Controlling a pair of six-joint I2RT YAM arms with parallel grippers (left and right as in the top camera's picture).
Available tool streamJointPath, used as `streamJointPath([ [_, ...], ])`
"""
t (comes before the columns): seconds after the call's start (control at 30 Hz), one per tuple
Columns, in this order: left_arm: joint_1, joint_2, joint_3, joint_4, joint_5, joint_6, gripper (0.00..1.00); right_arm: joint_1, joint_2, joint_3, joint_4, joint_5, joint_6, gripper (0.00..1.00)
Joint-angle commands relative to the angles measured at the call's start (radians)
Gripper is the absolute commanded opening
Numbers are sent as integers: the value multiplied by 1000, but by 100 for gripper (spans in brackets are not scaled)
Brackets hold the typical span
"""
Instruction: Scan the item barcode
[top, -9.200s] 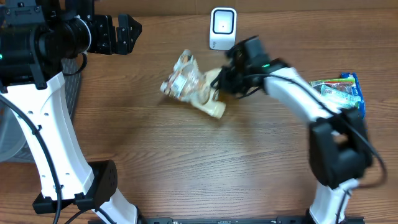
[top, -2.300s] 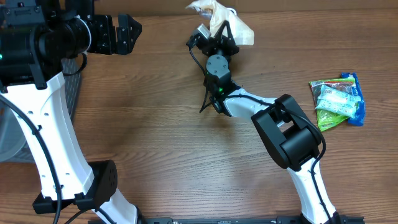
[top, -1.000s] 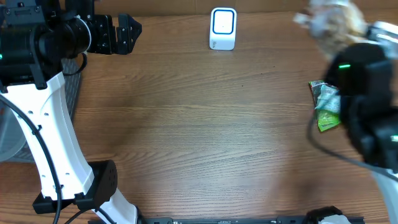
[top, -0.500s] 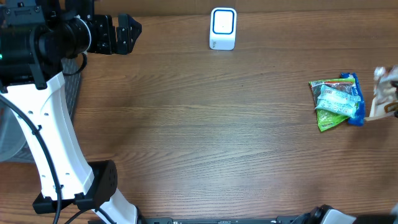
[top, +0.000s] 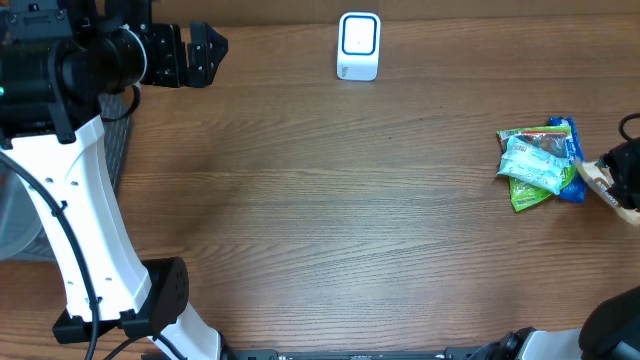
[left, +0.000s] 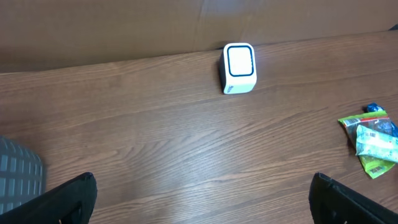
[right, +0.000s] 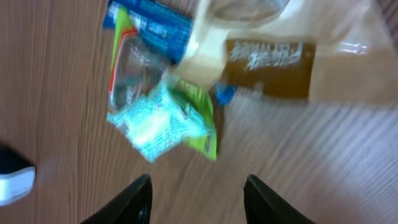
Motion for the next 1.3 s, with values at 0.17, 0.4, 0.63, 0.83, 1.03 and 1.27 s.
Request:
streamJointPath([
  [0.17, -7, 6, 6, 1, 15, 19, 100, 64, -125, 304, -164, -278, -277, 56],
  [0.4, -7, 6, 6, 1, 14, 19, 100, 287, -259, 389, -256, -357, -344, 97],
  [0.63, -7, 6, 6, 1, 14, 19, 100, 497, -339, 389, -331, -356, -341, 100],
  [0.83, -7, 6, 6, 1, 15, 19, 100, 524, -338, 389, -343, -364, -339, 100],
  [1.03, -7, 6, 6, 1, 14, 19, 99, 524, -338, 388, -350, -311, -319, 100],
  [1.27, -7, 6, 6, 1, 14, 19, 100, 534, -364, 338, -170, 14, -319, 100],
])
